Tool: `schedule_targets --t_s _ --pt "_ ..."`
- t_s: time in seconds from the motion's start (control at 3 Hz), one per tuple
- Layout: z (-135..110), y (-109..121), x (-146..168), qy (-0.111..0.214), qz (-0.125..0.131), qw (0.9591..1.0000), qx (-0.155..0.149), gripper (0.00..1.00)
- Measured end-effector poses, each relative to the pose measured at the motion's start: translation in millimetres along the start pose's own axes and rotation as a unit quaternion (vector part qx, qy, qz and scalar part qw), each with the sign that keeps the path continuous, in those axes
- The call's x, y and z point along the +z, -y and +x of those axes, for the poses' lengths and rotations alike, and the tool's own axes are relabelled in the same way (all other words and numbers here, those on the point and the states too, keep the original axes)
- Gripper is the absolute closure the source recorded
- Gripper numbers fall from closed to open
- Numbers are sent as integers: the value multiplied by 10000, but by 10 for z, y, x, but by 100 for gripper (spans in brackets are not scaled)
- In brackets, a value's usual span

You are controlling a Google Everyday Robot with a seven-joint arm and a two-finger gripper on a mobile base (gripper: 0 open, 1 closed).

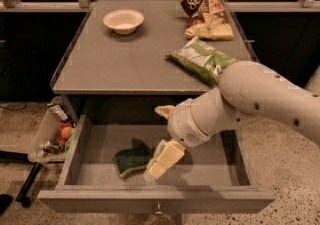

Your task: Pick sponge from top drawer and place on counter

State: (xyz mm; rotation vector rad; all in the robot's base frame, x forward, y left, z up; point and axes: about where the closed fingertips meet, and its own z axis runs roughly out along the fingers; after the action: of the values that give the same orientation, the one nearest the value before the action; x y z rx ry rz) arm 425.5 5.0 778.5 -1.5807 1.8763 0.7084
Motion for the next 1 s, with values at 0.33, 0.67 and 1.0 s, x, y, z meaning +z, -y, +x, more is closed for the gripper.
schedule_targets --t_s 0.33,0.67,1.0 --pt "-9 6 25 15 -4 10000 -26 0" --pt "29 2 8 79 131 9999 51 0" --pt "40 219 13 188 439 9986 -220 0"
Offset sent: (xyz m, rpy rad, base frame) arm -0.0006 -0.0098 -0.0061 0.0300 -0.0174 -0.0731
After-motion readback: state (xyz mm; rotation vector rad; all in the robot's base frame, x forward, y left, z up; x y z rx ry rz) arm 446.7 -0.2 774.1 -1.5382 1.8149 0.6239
